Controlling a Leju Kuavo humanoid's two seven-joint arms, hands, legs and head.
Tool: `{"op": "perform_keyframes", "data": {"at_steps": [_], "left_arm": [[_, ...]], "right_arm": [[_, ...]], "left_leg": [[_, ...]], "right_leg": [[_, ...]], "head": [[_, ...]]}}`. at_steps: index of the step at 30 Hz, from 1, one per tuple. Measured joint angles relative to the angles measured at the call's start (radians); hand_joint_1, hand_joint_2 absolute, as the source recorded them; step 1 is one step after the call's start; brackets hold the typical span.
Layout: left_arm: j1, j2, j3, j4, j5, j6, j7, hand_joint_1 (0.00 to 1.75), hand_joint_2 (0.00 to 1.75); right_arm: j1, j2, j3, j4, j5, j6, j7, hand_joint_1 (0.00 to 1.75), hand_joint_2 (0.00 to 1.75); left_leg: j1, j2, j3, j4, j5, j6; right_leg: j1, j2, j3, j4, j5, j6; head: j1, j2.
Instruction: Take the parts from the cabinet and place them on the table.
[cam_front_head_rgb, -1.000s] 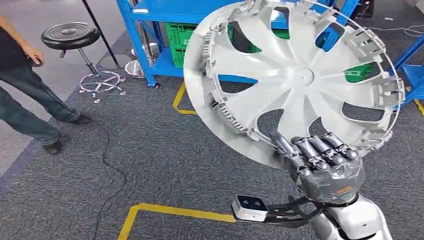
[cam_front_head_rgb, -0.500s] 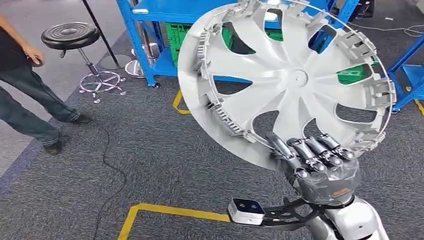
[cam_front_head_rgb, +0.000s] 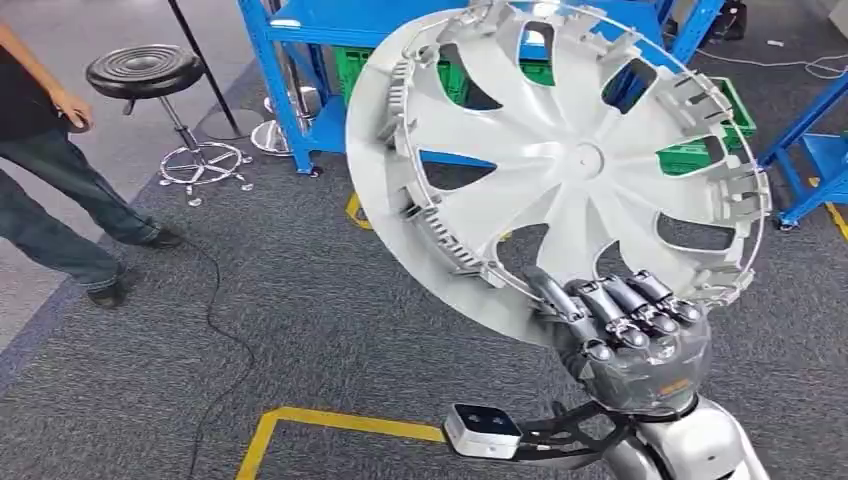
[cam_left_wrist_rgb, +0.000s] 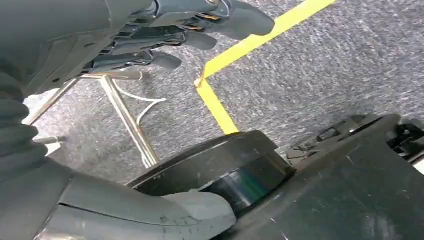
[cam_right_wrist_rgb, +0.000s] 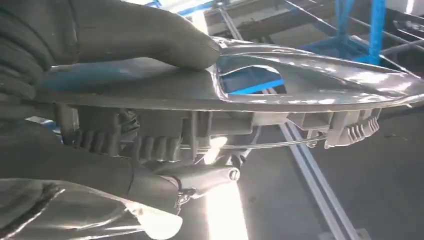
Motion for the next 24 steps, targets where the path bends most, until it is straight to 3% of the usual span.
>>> {"op": "perform_keyframes", "data": {"at_steps": [2,3,4,5,7,8,9,10,11,13,14,15,16,18,19,20,22,23,24], "left_arm": [[0.001,0.000,0.000,0.000,0.000,0.000,0.000,0.00,1.75],[0.000,0.000,0.000,0.000,0.000,0.000,0.000,0.00,1.75],[0.001,0.000,0.000,0.000,0.000,0.000,0.000,0.00,1.75],[0.001,0.000,0.000,0.000,0.000,0.000,0.000,0.00,1.75],[0.001,0.000,-0.001,0.000,0.000,0.000,0.000,0.00,1.75],[0.002,0.001,-0.001,0.000,0.000,0.000,0.000,0.00,1.75],[0.002,0.006,-0.001,0.000,-0.001,0.000,0.000,0.00,1.75],[0.004,0.004,-0.001,0.000,0.000,-0.001,0.000,0.00,1.75],[0.004,0.005,-0.001,0.000,-0.001,-0.001,0.000,0.00,1.75],[0.001,0.007,-0.001,0.000,-0.001,-0.001,0.000,0.00,1.75],[0.001,0.008,-0.002,0.000,-0.001,-0.001,0.000,0.00,1.75],[0.001,0.006,-0.002,0.000,-0.001,-0.001,0.000,0.00,1.75],[-0.001,0.006,-0.002,0.000,0.000,-0.001,0.000,0.00,1.75],[-0.009,0.007,-0.001,0.000,0.002,-0.001,-0.004,0.00,1.75],[-0.012,0.008,-0.001,0.000,0.001,-0.001,-0.004,0.00,1.75],[-0.014,0.008,-0.001,0.000,0.001,-0.001,-0.004,0.00,1.75],[-0.014,0.005,-0.001,0.000,0.001,-0.001,-0.004,0.00,1.75],[-0.012,0.003,-0.001,0.000,0.000,-0.002,-0.003,0.00,1.75],[-0.008,0.004,-0.001,0.000,0.000,-0.004,-0.003,0.00,1.75]], "right_arm": [[0.001,-0.007,0.002,0.000,0.000,0.000,0.000,1.75,1.75],[0.001,-0.010,0.002,0.000,0.000,0.000,0.000,1.75,1.75],[0.001,-0.011,0.003,0.001,0.000,0.000,0.000,1.75,1.75],[0.001,-0.013,0.003,0.001,0.000,0.000,0.001,1.75,1.75],[0.001,-0.013,0.005,0.001,0.000,0.000,0.001,1.75,1.75],[-0.001,-0.013,0.006,0.001,0.000,0.000,0.001,1.75,1.75],[-0.007,-0.013,0.007,0.002,0.000,0.000,0.000,1.75,1.75],[-0.013,-0.013,0.009,0.003,0.000,0.000,0.000,1.75,1.75],[-0.013,-0.013,0.009,0.004,0.000,0.000,0.002,1.75,1.75],[-0.012,-0.014,0.011,0.005,0.000,0.000,0.004,1.75,1.75],[-0.012,-0.014,0.013,0.005,0.000,0.000,0.004,1.75,1.75],[-0.015,-0.014,0.014,0.005,0.000,0.000,0.006,1.75,1.75],[-0.016,-0.014,0.015,0.005,0.000,0.000,0.008,1.75,1.75],[-0.016,-0.014,0.016,0.005,0.000,0.000,0.010,1.75,1.75],[-0.016,-0.014,0.018,0.005,0.000,0.000,0.012,1.75,1.75],[-0.015,-0.014,0.020,0.006,0.000,0.000,0.014,1.75,1.75],[-0.016,-0.014,0.025,0.005,0.000,0.000,0.017,1.75,1.75],[-0.016,-0.014,0.026,0.005,0.000,0.000,0.018,1.75,1.75],[-0.017,-0.014,0.027,0.006,0.000,0.000,0.019,1.75,1.75]], "left_leg": [[0.000,0.000,-0.001,0.000,0.000,0.000],[0.001,0.005,-0.001,0.001,-0.001,0.001],[0.001,0.008,0.000,0.001,-0.003,0.001],[0.002,0.010,0.004,0.001,-0.006,-0.002],[0.007,0.019,0.014,0.006,-0.018,-0.014],[0.005,0.025,0.018,0.011,-0.026,-0.023],[-0.006,0.028,0.016,0.022,-0.034,-0.031],[-0.009,0.038,0.012,0.024,-0.035,-0.032],[-0.010,0.049,0.014,0.025,-0.037,-0.033],[-0.009,0.069,0.018,0.026,-0.048,-0.038],[-0.006,0.056,0.018,0.037,-0.063,-0.045],[-0.002,0.030,-0.002,0.086,-0.095,-0.052],[-0.001,0.018,-0.037,0.162,-0.131,-0.056],[-0.001,0.011,-0.108,0.315,-0.189,-0.058],[-0.001,0.009,-0.124,0.345,-0.188,-0.056],[-0.002,0.007,-0.119,0.331,-0.162,-0.051],[-0.002,-0.004,-0.069,0.193,-0.058,-0.035],[-0.003,-0.032,-0.042,0.106,-0.007,-0.024],[0.000,-0.083,-0.033,0.083,-0.009,-0.014]], "right_leg": [[-0.003,0.000,-0.077,0.162,-0.070,0.005],[-0.004,0.000,-0.114,0.233,-0.089,0.008],[-0.005,-0.001,-0.127,0.248,-0.078,0.010],[-0.008,-0.002,-0.115,0.217,-0.045,0.012],[-0.013,-0.020,-0.037,0.048,0.054,0.017],[-0.013,-0.056,-0.004,-0.027,0.073,0.023],[0.000,-0.091,0.013,-0.041,0.058,0.021],[-0.004,-0.076,0.007,-0.038,0.050,-0.003],[-0.004,-0.067,0.003,-0.039,0.050,-0.006],[-0.006,-0.042,0.003,-0.038,0.049,-0.017],[-0.008,-0.033,0.004,-0.039,0.049,-0.023],[-0.008,-0.024,0.005,-0.039,0.048,-0.029],[-0.008,-0.014,0.005,-0.039,0.048,-0.032],[-0.006,0.006,0.006,-0.039,0.046,-0.035],[-0.004,0.017,0.009,-0.039,0.046,-0.035],[-0.003,0.030,0.012,-0.039,0.045,-0.037],[0.001,0.058,0.018,-0.039,0.044,-0.038],[0.002,0.070,0.019,-0.039,0.044,-0.038],[0.002,0.079,0.015,-0.040,0.045,-0.036]], "head": [[0.000,0.000],[0.000,0.000],[0.002,0.000],[0.001,0.000],[0.001,0.000],[0.002,0.000],[0.013,0.000],[0.009,0.000],[-0.001,0.000],[-0.001,0.000],[-0.001,0.000],[-0.005,0.000],[-0.003,0.000],[-0.004,0.000],[-0.004,0.000],[-0.004,0.000],[-0.004,0.000],[-0.004,0.000],[0.000,0.000]]}}
